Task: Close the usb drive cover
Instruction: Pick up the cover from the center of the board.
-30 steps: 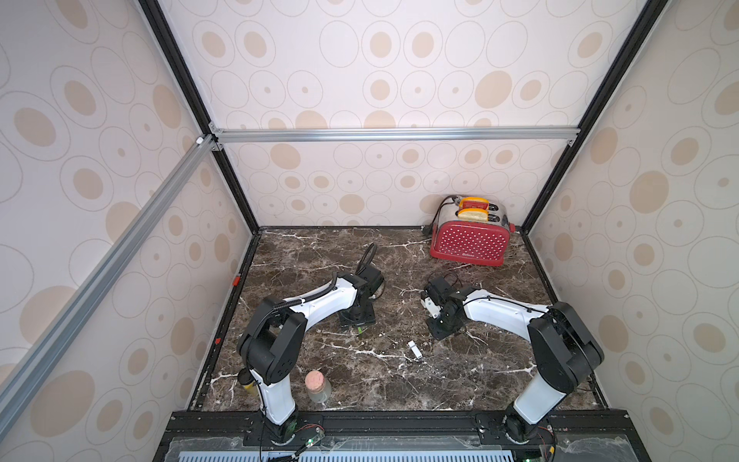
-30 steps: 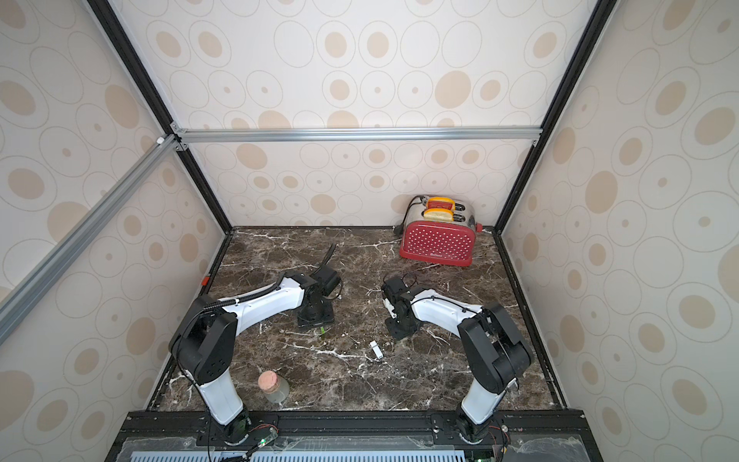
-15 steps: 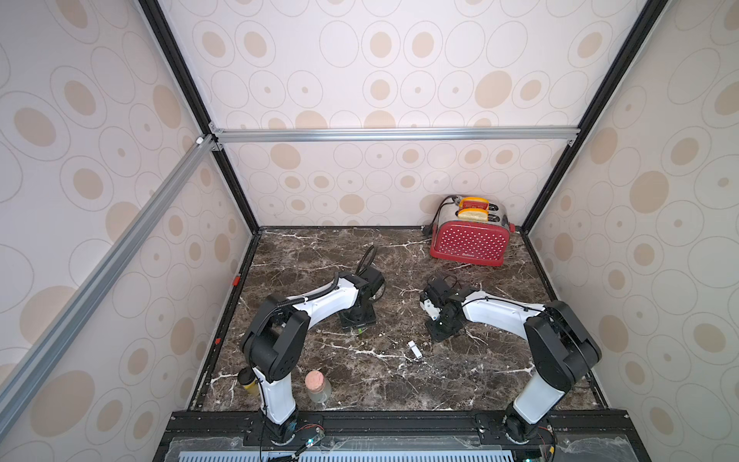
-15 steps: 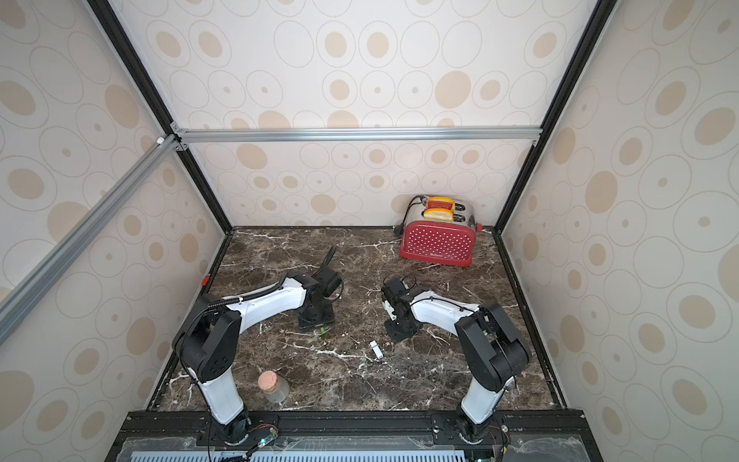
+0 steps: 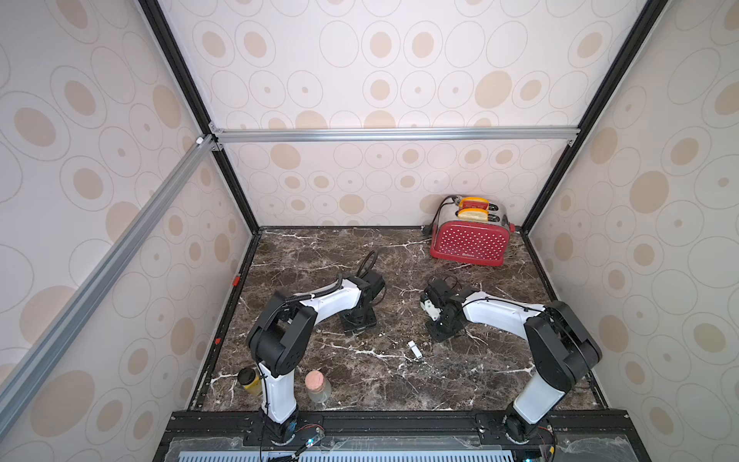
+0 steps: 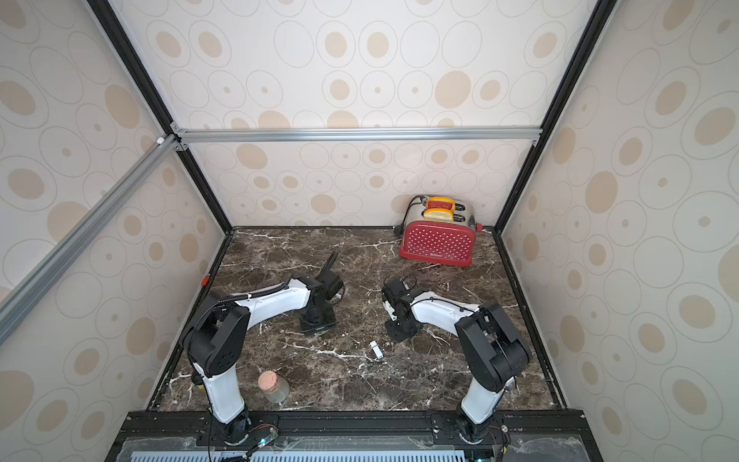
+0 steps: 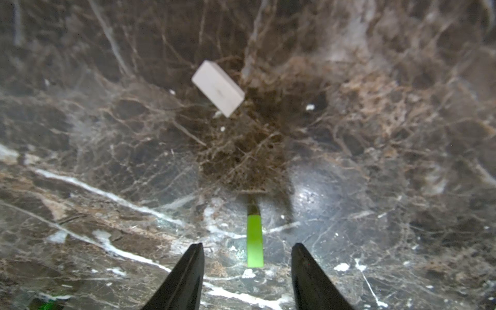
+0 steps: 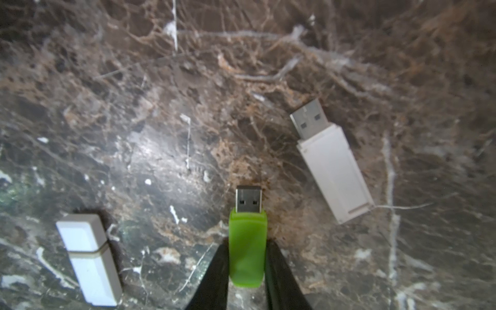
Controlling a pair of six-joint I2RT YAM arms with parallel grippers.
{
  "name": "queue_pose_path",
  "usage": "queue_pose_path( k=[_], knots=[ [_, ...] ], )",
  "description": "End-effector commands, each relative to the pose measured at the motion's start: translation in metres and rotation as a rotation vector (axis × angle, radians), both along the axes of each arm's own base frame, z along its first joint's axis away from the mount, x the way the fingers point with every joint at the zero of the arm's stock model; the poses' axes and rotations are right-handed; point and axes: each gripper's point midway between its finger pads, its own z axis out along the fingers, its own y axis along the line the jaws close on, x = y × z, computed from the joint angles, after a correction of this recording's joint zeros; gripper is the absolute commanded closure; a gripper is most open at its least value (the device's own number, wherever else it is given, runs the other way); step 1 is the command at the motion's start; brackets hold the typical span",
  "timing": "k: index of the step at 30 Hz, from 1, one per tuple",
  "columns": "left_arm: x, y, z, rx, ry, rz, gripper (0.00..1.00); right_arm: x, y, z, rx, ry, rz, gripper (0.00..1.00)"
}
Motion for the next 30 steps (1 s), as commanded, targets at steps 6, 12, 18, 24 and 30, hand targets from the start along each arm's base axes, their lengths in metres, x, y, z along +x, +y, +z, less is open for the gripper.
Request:
queue_pose_path(
  k=[6, 12, 18, 24, 30],
  knots=[
    [0.009, 0.011, -0.002, 0.047, -0.015, 0.058, 0.48, -0.013, -0.006, -0.011, -0.029, 0.037, 0.009, 0.77],
    [0.014, 0.013, -0.004, 0.06, -0.02, 0.083, 0.49, -0.016, -0.003, -0.015, -0.023, 0.048, 0.018, 0.79],
    [0.018, 0.007, -0.009, 0.035, -0.022, 0.102, 0.53, -0.018, -0.003, -0.017, -0.026, 0.051, 0.025, 0.81],
    [0.021, 0.004, -0.011, 0.027, -0.02, 0.104, 0.6, -0.018, -0.003, -0.018, -0.026, 0.051, 0.029, 0.83],
    [0.016, 0.005, -0.017, 0.023, -0.01, 0.109, 0.64, -0.019, -0.001, -0.02, -0.029, 0.054, 0.035, 0.84]
  ],
)
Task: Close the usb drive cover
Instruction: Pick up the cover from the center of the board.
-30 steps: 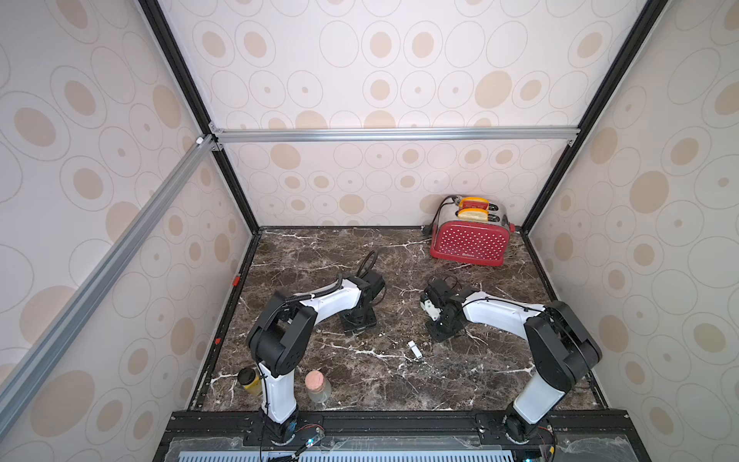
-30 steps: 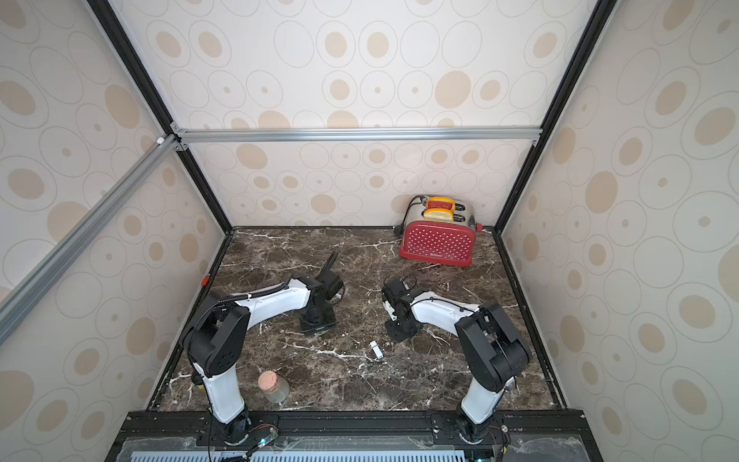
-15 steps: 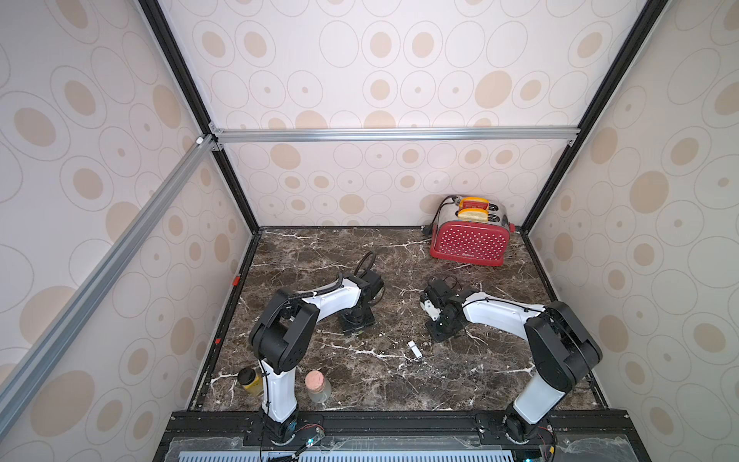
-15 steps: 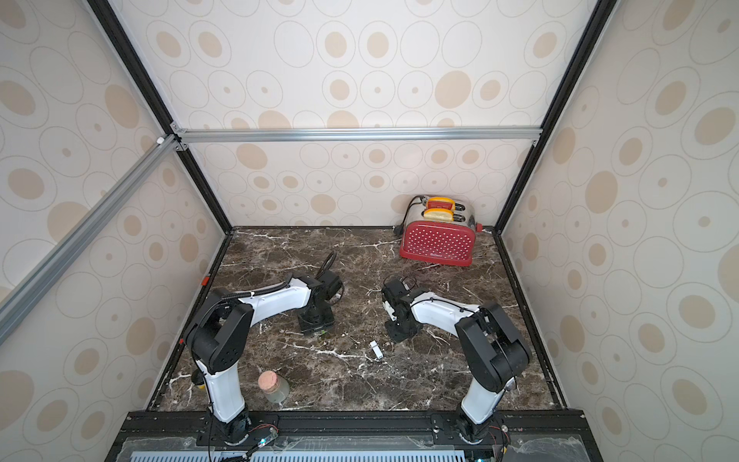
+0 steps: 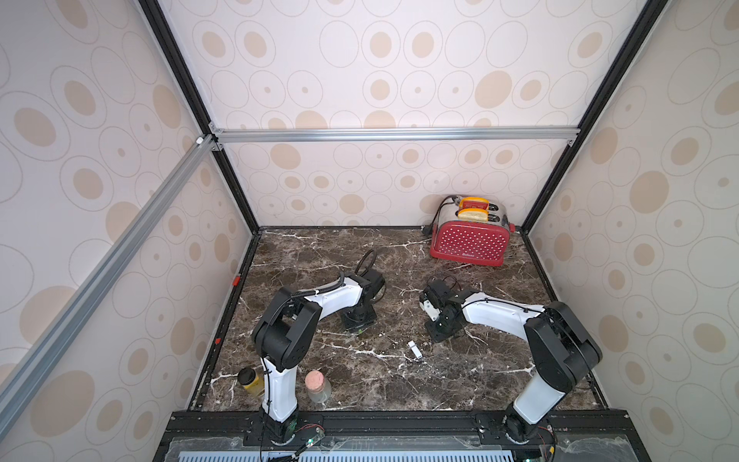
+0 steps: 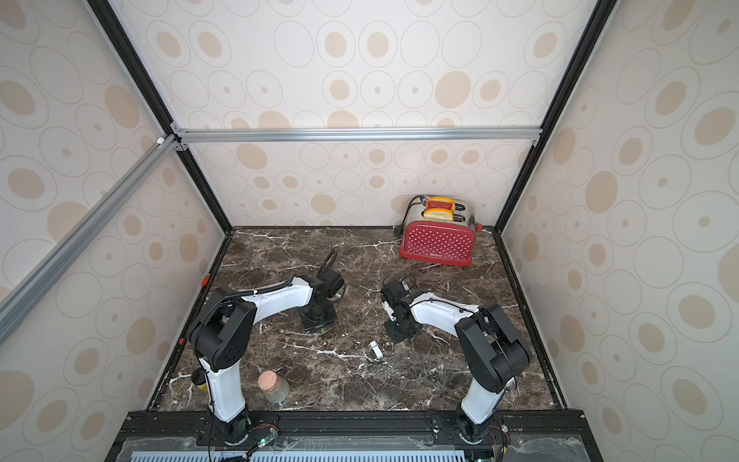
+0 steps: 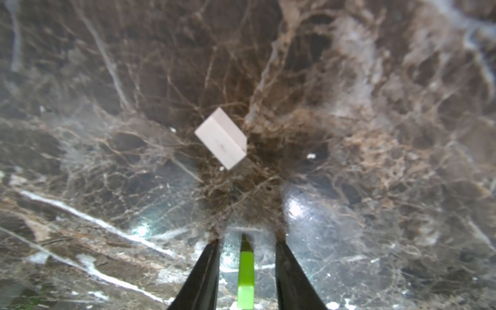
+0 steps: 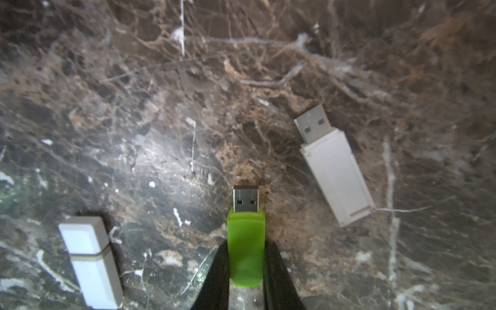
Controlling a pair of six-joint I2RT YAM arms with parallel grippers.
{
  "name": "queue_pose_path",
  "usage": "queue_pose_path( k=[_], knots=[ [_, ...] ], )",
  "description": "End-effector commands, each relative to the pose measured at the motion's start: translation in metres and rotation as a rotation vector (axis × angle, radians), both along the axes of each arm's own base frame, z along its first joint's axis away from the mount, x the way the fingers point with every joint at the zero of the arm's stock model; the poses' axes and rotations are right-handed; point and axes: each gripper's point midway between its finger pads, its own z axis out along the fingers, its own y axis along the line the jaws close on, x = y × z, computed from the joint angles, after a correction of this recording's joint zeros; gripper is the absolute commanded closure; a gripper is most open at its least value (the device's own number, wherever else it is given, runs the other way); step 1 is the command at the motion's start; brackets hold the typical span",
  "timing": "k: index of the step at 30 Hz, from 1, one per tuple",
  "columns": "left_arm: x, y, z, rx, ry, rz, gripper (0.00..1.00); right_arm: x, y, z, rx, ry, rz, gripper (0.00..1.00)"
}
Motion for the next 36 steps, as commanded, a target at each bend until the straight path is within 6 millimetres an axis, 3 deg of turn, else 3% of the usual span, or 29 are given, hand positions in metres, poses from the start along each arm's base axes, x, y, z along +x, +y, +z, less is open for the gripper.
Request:
queue_pose_path(
  k=[1, 36],
  knots=[
    [-0.001, 0.005, -0.008, 0.013, 0.014, 0.03, 0.65, -0.019, -0.004, -0.019, -0.031, 0.071, 0.024, 0.84],
    [-0.013, 0.007, -0.016, -0.002, 0.038, 0.011, 0.86, -0.026, -0.003, -0.026, -0.043, 0.093, 0.04, 0.89]
  ],
)
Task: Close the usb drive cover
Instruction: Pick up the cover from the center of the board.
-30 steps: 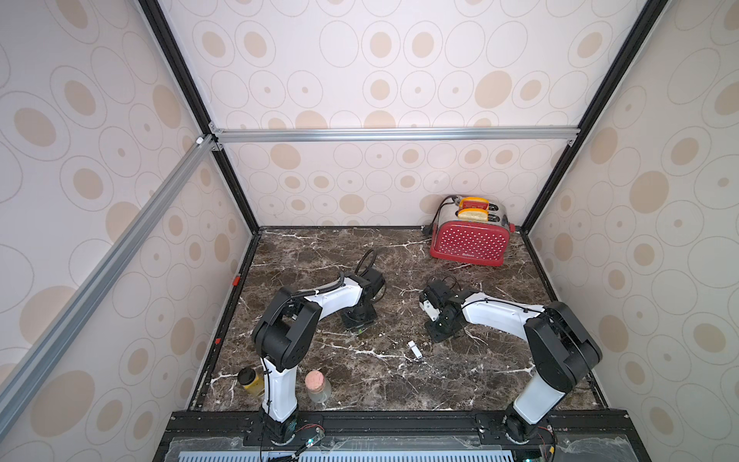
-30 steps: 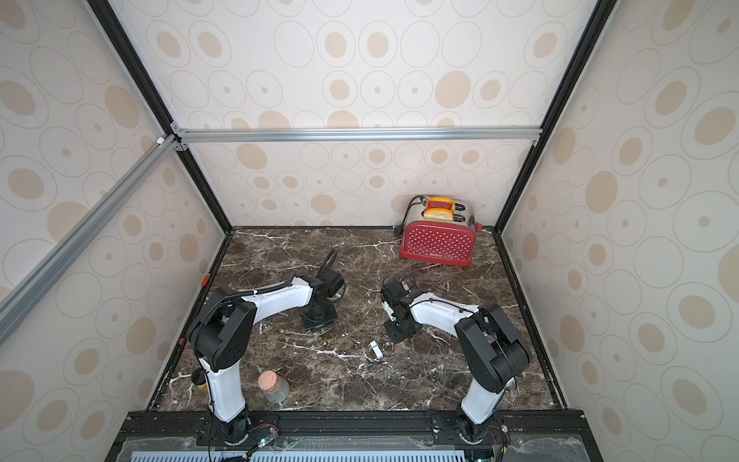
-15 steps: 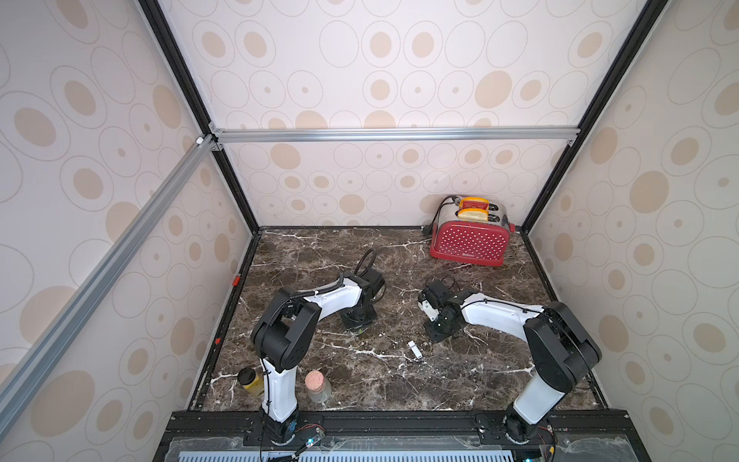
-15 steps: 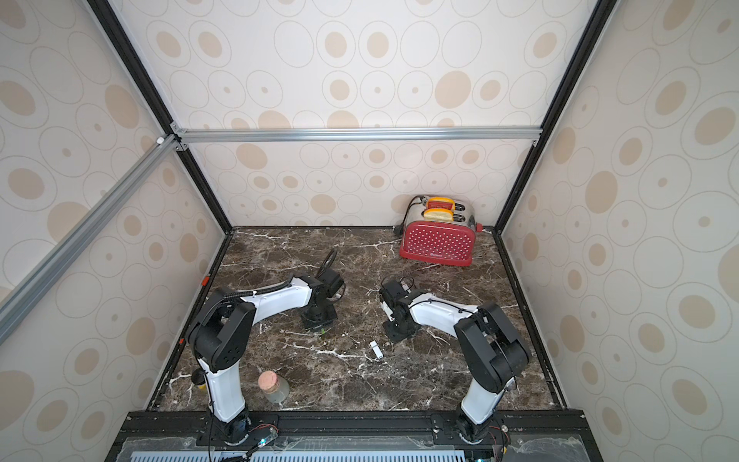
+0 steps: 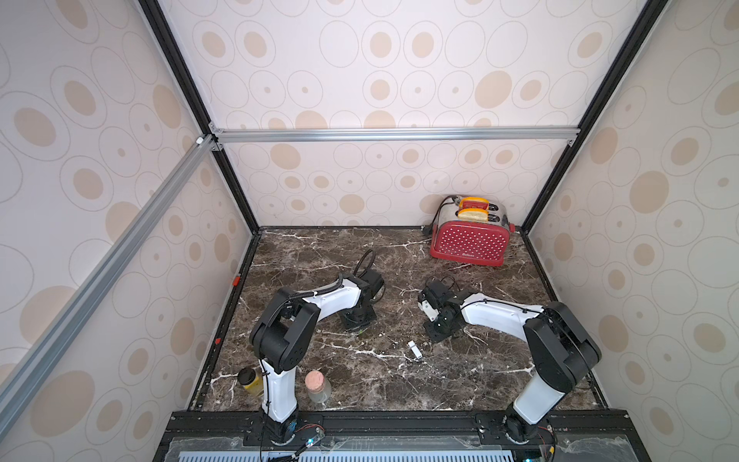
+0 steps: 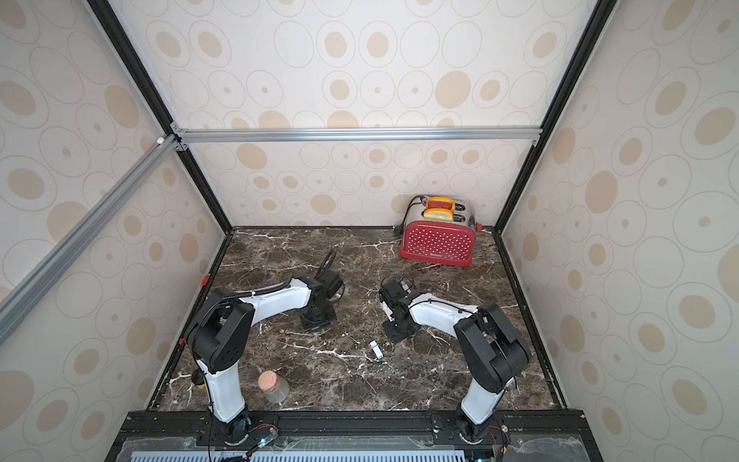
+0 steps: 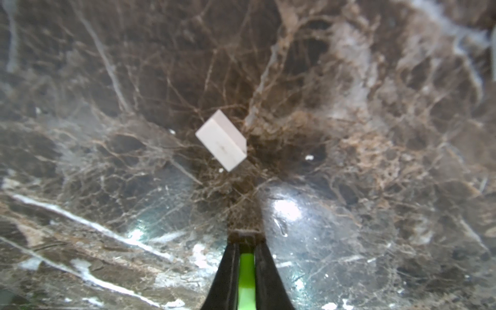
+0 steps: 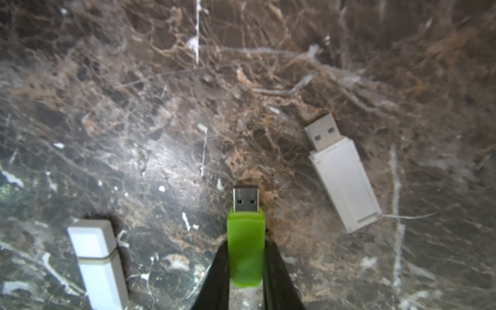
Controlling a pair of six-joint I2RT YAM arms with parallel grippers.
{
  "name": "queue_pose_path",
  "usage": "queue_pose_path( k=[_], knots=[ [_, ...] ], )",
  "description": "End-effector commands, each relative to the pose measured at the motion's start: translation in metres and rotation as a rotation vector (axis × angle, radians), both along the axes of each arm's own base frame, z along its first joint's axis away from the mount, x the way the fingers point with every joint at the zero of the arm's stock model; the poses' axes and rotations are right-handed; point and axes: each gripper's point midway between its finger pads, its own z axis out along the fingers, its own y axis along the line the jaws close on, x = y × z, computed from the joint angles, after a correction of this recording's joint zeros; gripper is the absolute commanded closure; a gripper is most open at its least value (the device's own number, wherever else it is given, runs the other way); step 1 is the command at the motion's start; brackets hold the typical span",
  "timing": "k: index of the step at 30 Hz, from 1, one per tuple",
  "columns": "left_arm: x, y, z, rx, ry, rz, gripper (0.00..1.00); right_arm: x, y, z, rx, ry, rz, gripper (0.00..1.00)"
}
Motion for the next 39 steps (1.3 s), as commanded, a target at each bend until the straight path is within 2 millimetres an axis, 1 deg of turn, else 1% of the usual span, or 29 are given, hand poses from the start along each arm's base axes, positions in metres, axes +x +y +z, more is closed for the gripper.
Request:
queue_pose_path(
  k=[1, 3, 4, 5, 10, 11, 14, 19, 24, 27, 31, 36, 39],
  knots=[
    [-0.011, 0.009, -0.014, 0.023, 0.05, 0.007, 0.87, -0.026, -0.008, -0.027, -0.05, 0.106, 0.024, 0.9],
    [-0.011, 0.008, -0.014, 0.021, 0.048, 0.002, 0.88, -0.026, -0.008, -0.026, -0.049, 0.105, 0.025, 0.9],
    [-0.01, 0.008, -0.013, 0.019, 0.045, 0.003, 0.91, -0.026, -0.008, -0.026, -0.05, 0.104, 0.023, 0.9],
    [-0.01, 0.008, -0.013, 0.019, 0.047, 0.002, 0.92, -0.026, -0.008, -0.026, -0.049, 0.104, 0.023, 0.89],
    [-0.009, 0.008, -0.01, 0.016, 0.038, -0.005, 0.94, -0.026, -0.009, -0.027, -0.055, 0.103, 0.022, 0.9],
    [-0.008, 0.007, -0.009, 0.016, 0.035, -0.006, 0.98, -0.025, -0.009, -0.027, -0.055, 0.103, 0.023, 0.91],
    [-0.007, 0.007, -0.008, 0.012, 0.031, -0.011, 1.0, -0.026, -0.009, -0.027, -0.058, 0.104, 0.022, 0.91],
    [-0.007, 0.006, -0.007, 0.009, 0.031, -0.018, 1.0, -0.024, -0.011, -0.025, -0.07, 0.097, 0.02, 0.91],
    [-0.004, 0.004, -0.002, 0.004, 0.02, -0.023, 1.0, -0.025, -0.011, -0.024, -0.071, 0.098, 0.021, 1.0],
    [-0.003, 0.005, 0.003, 0.005, 0.013, -0.027, 1.0, -0.025, -0.011, -0.022, -0.074, 0.096, 0.019, 1.0],
    [0.0, 0.004, 0.013, -0.007, -0.015, -0.03, 1.0, -0.021, -0.008, -0.005, -0.04, 0.056, 0.014, 1.0],
    [0.005, 0.0, 0.029, -0.034, -0.061, -0.042, 1.0, -0.026, 0.005, 0.018, 0.077, 0.041, 0.026, 1.0],
    [0.008, -0.001, 0.038, -0.05, -0.09, -0.046, 1.0, -0.028, 0.008, 0.032, 0.121, 0.022, 0.027, 1.0]
  ],
)
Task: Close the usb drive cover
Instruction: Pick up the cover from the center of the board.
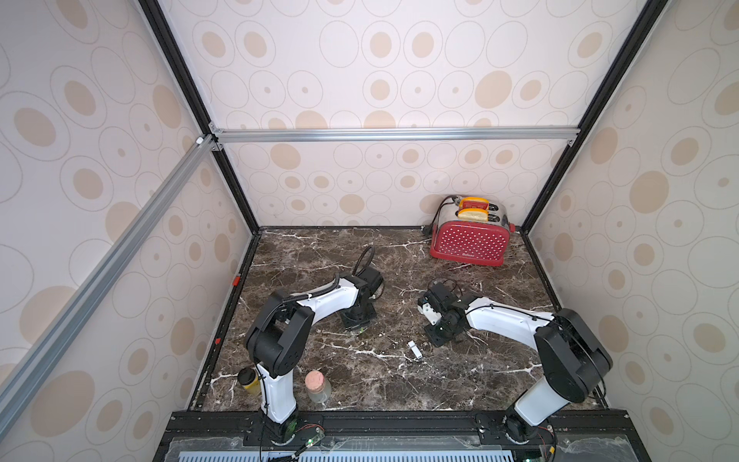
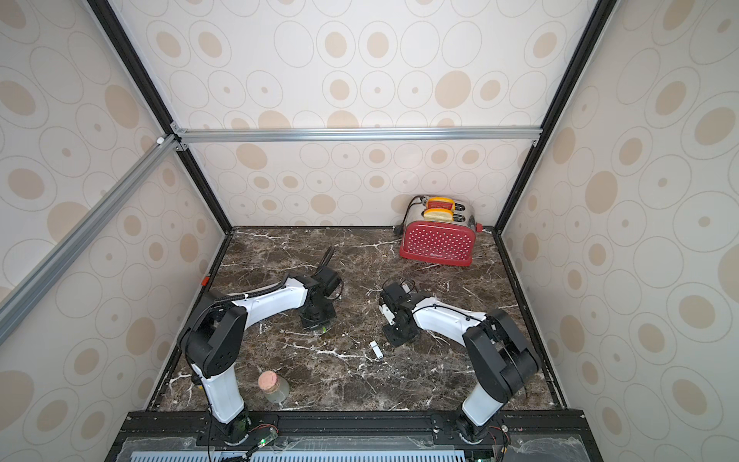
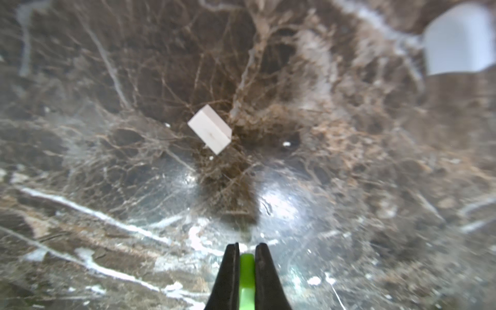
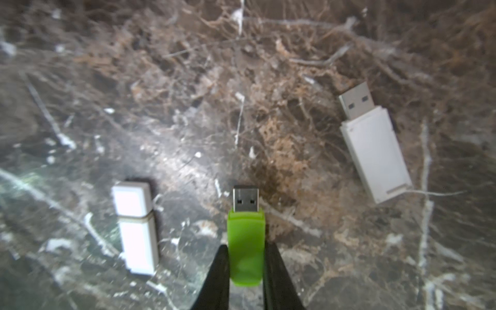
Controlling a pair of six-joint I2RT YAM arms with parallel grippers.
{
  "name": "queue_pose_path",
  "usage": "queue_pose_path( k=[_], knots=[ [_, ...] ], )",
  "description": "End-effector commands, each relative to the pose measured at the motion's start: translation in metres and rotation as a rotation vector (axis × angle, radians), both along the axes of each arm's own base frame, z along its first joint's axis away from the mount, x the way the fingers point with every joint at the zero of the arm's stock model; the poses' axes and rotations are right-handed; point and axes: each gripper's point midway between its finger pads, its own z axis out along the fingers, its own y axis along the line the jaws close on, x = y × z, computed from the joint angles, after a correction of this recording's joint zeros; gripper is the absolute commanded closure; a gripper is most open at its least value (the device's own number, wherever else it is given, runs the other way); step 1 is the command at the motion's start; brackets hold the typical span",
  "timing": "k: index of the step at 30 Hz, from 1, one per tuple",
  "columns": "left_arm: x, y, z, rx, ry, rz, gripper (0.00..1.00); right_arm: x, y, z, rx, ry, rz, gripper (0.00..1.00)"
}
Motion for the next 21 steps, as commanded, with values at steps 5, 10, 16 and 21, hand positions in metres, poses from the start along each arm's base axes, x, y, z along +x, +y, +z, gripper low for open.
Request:
queue_pose_path(
  k=[5, 10, 16, 21],
  knots=[
    [0.007, -0.001, 0.028, -0.038, -0.074, -0.023, 1.0, -0.01, 0.009, 0.033, 0.11, -0.022, 0.009, 1.0],
    [0.013, -0.008, 0.04, -0.092, -0.131, -0.036, 1.0, -0.018, 0.025, 0.051, 0.238, -0.011, 0.031, 1.0],
    [0.02, -0.014, 0.058, -0.143, -0.203, -0.04, 1.0, -0.034, 0.054, 0.074, 0.459, 0.038, 0.082, 1.0],
    [0.025, -0.015, 0.073, -0.173, -0.267, -0.043, 1.0, -0.049, 0.081, 0.092, 0.662, 0.114, 0.134, 1.0]
  ],
)
